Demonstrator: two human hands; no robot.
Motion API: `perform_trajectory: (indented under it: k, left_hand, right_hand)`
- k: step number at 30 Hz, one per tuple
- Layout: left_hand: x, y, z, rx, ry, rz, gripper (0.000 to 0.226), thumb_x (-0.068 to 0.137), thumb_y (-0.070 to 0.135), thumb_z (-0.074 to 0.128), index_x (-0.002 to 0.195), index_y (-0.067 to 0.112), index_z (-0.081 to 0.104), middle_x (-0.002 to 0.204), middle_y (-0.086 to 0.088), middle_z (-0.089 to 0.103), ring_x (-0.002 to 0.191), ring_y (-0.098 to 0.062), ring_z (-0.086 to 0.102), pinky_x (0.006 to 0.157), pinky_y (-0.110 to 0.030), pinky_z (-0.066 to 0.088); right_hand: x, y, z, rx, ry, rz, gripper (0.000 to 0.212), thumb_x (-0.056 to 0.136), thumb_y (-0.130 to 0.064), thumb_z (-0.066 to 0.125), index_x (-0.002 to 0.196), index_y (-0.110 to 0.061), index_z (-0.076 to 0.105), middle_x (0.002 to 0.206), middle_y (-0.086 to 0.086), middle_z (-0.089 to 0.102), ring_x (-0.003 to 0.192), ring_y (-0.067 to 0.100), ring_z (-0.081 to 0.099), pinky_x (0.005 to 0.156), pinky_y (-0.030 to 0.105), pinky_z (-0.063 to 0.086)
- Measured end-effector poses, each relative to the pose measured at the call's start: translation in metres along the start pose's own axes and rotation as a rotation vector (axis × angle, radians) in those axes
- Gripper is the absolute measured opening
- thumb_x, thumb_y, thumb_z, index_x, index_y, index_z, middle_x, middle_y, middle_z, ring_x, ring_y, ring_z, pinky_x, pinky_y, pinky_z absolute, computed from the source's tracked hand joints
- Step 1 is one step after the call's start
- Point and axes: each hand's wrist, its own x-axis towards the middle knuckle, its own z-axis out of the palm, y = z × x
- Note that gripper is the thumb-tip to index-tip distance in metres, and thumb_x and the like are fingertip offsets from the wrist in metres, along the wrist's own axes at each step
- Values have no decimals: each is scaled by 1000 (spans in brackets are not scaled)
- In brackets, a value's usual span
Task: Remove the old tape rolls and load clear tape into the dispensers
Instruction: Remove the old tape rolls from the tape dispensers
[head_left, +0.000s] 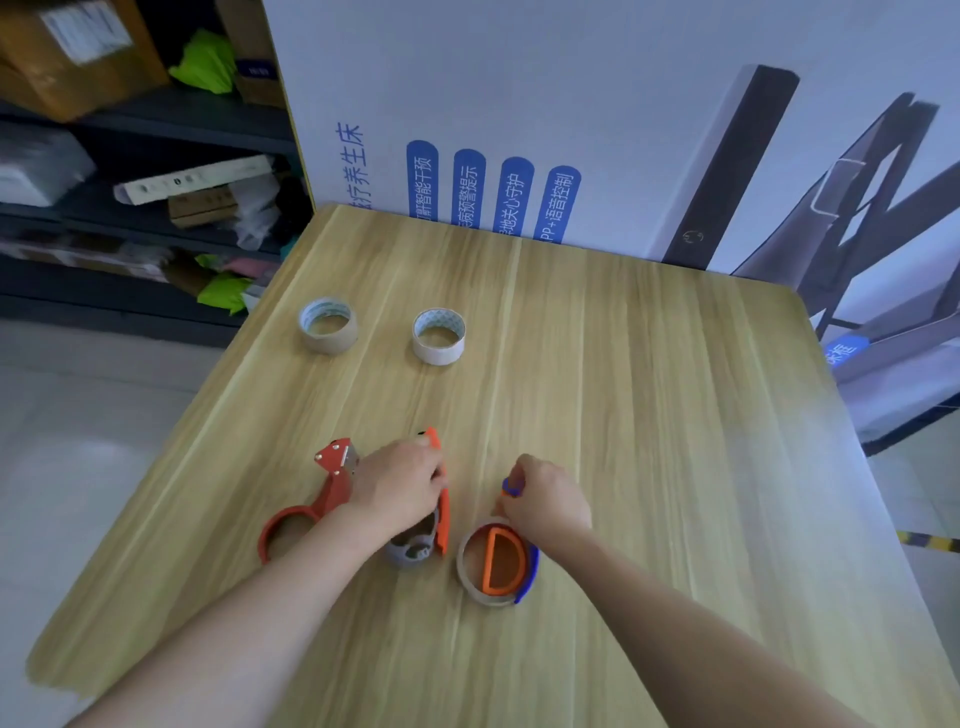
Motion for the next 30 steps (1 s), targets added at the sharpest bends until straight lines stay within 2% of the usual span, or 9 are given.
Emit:
perform_trajectory:
  k: [2, 4, 9, 12, 16, 19, 21, 26, 30]
  left_hand:
    - [-14, 25, 5, -65, 51, 104, 31, 86, 49, 58, 89, 18, 65, 93, 6, 54, 92, -18, 57, 68, -30, 43]
    - [-25, 45, 19, -33, -65, 185, 47, 77, 59, 63, 103, 20, 63, 101, 4, 52, 101, -17, 53, 79, -32, 44]
    - [-44, 68, 62, 83, -129, 175, 89, 56, 60, 76, 130, 25, 44, 127, 1, 44, 120, -21, 42, 101, -34, 39]
    - [-46, 74, 67, 37, -36, 139, 78, 61, 55, 74, 127, 25, 44, 123, 2, 46, 118, -21, 44, 98, -33, 41]
    - [-45, 82, 60, -107, -24, 89, 51, 68, 60, 67, 105, 26, 58, 121, 4, 50, 115, -19, 46, 92, -26, 38]
    - [-38, 86, 52, -215, -93, 47, 25, 75, 42, 70, 83, 18, 72, 143, 6, 44, 121, -19, 46, 97, -28, 39]
    - [-30, 87, 44, -328, -101, 7, 20, 80, 25, 66, 75, 6, 70, 144, 5, 46, 111, -16, 55, 88, -26, 43]
    - [-18, 100, 25, -403, -79, -38, 17, 91, 24, 55, 84, 9, 62, 86, 0, 61, 80, -20, 57, 63, -31, 38]
    - [-16, 96, 23, -523, -9, -116, 13, 96, 27, 51, 88, 17, 51, 77, 5, 52, 73, -17, 47, 58, -28, 31]
  right_hand:
    - [-7, 16, -1, 10, 3, 11, 29, 85, -32, 61, 104, -13, 50, 106, 5, 59, 94, 28, 60, 66, 31, 41]
    - [-14, 29, 2, 39, -49, 16, 34, 87, -41, 59, 101, -13, 44, 102, 4, 57, 90, 26, 58, 69, 33, 44]
    - [-22, 51, 12, 72, -107, 1, 47, 90, -47, 55, 115, -8, 45, 110, 8, 63, 99, 29, 63, 70, 33, 45]
    - [-24, 61, 14, 66, -211, 25, 43, 90, -38, 54, 121, -8, 50, 114, 8, 63, 100, 27, 64, 74, 32, 48]
    - [-25, 68, 10, 231, -285, 64, 32, 91, -27, 48, 117, -10, 59, 101, 9, 71, 81, 29, 71, 76, 34, 58]
    - [-19, 71, -2, 369, -262, 117, 34, 93, -14, 43, 123, -11, 59, 99, 13, 72, 83, 32, 72, 79, 42, 59]
    - [-14, 72, -10, 392, -235, 140, 39, 92, -11, 40, 128, -11, 57, 98, 9, 70, 85, 33, 72, 80, 43, 59]
    - [-12, 69, -22, 475, -251, 173, 45, 94, -42, 51, 128, -13, 54, 78, 1, 66, 83, 30, 72, 79, 43, 60]
    - [-9, 68, -23, 461, -232, 217, 47, 95, -38, 51, 135, -14, 47, 85, 3, 65, 80, 28, 70, 80, 43, 59]
